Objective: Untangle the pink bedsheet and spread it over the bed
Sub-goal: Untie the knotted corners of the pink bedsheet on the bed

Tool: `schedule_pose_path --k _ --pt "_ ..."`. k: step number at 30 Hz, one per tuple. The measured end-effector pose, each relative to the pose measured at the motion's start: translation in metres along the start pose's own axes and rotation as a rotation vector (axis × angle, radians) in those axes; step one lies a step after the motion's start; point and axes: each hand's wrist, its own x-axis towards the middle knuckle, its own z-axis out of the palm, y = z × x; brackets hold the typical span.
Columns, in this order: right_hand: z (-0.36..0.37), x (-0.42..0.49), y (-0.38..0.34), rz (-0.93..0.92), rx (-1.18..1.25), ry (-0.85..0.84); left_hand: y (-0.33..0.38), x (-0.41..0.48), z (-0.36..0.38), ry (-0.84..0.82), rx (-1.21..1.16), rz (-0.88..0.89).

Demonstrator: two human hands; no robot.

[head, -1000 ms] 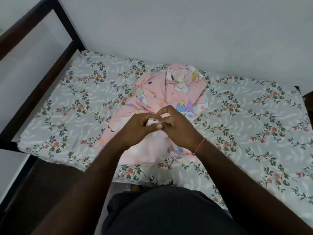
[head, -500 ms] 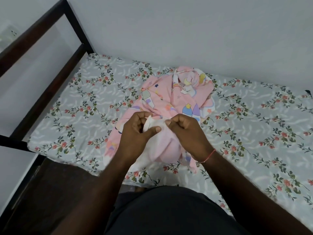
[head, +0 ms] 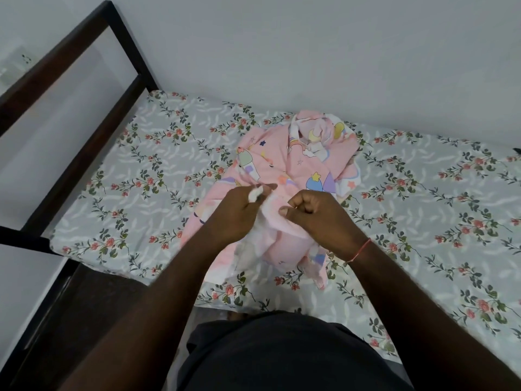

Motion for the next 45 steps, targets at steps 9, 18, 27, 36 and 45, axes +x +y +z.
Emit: schedule_pose_path --k 9,18,27,36,45 --pt "0.004 -0.020 -0.032 -0.143 0.233 -0.055 0.040 -0.017 0.014 -0.321 -0.346 0.096" --pt "-0.017 -0.021 -0.022 -0.110 -0.029 0.038 0.033 -0.005 -0.008 -0.056 -0.012 0.021" --pt "0.001 -0.031 -0.044 -0.256 0.281 -0.016 0.049 -0.021 0.010 -0.226 -0.301 0.112" --pt "-0.026 -0.030 -0.043 -0.153 -0.143 0.033 0.025 -0.008 -0.008 -0.044 -0.225 0.048" --pt "-0.005 -0.031 -0.039 -0.252 -0.004 -0.028 0.056 -0.020 0.004 -0.386 -0.410 0.223"
